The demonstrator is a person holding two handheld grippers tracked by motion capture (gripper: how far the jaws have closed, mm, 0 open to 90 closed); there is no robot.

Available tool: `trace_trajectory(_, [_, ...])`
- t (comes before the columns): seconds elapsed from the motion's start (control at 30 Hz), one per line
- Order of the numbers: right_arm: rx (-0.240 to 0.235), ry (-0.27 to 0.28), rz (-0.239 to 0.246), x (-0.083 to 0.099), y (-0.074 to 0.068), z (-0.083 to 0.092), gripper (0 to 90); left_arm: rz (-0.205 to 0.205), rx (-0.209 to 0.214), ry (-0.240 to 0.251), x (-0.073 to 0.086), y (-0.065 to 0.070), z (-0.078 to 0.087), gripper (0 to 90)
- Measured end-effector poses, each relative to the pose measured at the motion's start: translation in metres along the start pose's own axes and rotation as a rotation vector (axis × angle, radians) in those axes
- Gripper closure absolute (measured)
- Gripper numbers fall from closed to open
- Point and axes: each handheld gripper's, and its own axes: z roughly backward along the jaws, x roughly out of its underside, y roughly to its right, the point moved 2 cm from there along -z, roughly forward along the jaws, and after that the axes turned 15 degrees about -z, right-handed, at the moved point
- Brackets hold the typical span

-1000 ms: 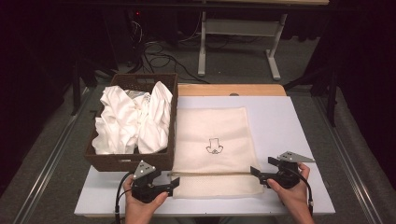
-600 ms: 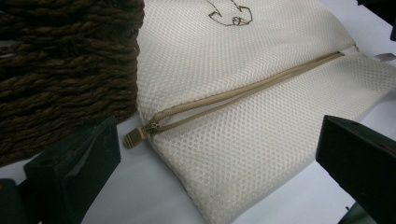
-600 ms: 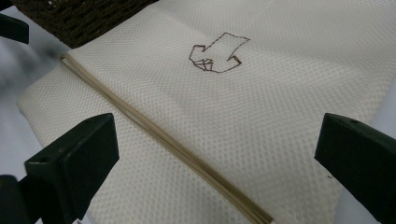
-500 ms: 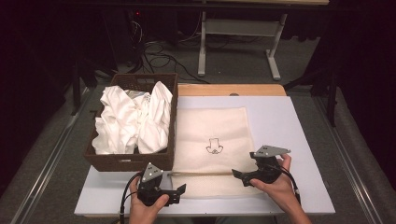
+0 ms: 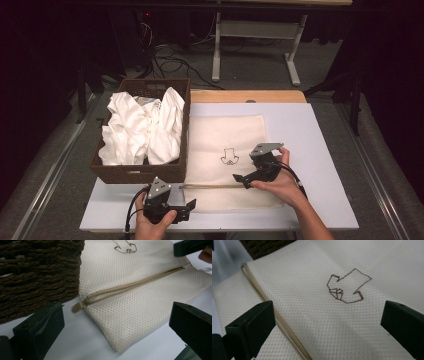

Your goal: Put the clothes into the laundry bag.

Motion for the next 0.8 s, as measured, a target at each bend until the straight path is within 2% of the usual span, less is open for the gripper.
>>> trace_trajectory(0.1, [0.008,-0.046,0.078,0.003,-0.007,-0.013,0.3,0.009,-0.001,0.003,-0.002,-0.002,0.006,0.5])
trace_trajectory(0.2, [0.023,-0.071,0.128,0.005,-0.01,-0.021,0.2,-0.003,0.003,0.016,-0.006,-0.001,0.013,0.5])
trace_trajectory(0.33, [-0.015,-0.097,0.113,0.006,-0.008,-0.026,0.2,-0.014,0.002,0.024,-0.007,-0.002,0.017,0.5])
trace_trajectory(0.53, [0.014,-0.128,0.119,0.011,-0.003,-0.034,0.2,-0.006,0.011,0.023,-0.006,-0.002,0.014,0.5])
trace_trajectory(0.6, [0.034,-0.125,0.123,0.012,-0.001,-0.036,0.3,-0.002,0.018,0.024,-0.006,-0.001,0.013,0.5])
trace_trajectory(0.73, [0.049,-0.139,0.111,0.017,0.004,-0.043,0.2,0.007,0.023,0.03,-0.005,-0.001,0.013,0.5])
trace_trajectory(0.8, [0.049,-0.129,0.115,0.018,0.005,-0.044,0.3,0.009,0.025,0.032,-0.005,-0.002,0.013,0.5])
